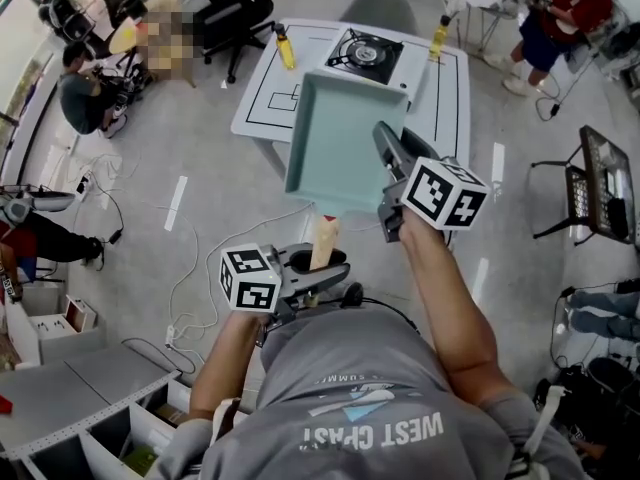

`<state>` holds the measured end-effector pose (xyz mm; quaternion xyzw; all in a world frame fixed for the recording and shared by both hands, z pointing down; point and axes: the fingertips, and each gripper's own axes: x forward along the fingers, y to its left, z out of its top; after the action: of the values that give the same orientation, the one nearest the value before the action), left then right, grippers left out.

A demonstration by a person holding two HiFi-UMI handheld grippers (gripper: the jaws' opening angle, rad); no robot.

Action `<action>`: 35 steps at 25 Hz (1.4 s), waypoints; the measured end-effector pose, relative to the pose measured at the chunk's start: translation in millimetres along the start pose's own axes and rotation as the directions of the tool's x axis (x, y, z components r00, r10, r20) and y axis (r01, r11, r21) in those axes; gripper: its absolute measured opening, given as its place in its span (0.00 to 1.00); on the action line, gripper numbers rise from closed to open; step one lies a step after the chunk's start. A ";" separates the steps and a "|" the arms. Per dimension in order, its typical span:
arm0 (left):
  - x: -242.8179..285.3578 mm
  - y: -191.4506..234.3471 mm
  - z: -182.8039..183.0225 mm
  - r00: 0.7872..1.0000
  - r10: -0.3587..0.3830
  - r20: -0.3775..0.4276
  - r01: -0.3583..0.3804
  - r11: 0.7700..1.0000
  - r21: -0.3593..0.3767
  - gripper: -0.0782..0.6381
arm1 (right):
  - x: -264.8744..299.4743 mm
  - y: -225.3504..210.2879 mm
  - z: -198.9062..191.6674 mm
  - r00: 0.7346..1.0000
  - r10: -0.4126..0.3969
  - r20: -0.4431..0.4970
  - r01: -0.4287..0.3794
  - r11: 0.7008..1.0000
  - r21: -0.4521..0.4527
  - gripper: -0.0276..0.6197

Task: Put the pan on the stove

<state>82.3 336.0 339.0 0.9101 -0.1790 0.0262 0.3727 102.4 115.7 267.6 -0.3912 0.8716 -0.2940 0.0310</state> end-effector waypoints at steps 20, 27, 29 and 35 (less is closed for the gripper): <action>-4.7 42.6 39.4 0.992 -0.098 -0.073 0.099 0.995 0.011 0.23 | 33.7 -29.2 23.0 0.993 -0.104 0.052 0.102 0.994 0.034 0.19; -5.9 54.9 45.3 0.989 -0.115 -0.091 0.116 0.993 0.002 0.23 | 43.2 -38.8 22.4 0.990 -0.131 0.053 0.129 0.990 0.048 0.19; -6.1 59.9 46.9 0.988 -0.119 -0.095 0.119 0.993 0.001 0.23 | 47.2 -41.5 22.9 0.989 -0.138 0.055 0.135 0.990 0.048 0.19; -10.5 71.8 55.4 0.986 -0.130 -0.106 0.130 0.991 -0.007 0.23 | 59.9 -44.4 26.7 0.986 -0.154 0.060 0.151 0.987 0.051 0.19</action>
<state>42.9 253.9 345.2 0.9173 -0.0991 0.0502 0.3825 98.1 37.6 280.0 -0.4650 0.8307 -0.3028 0.0454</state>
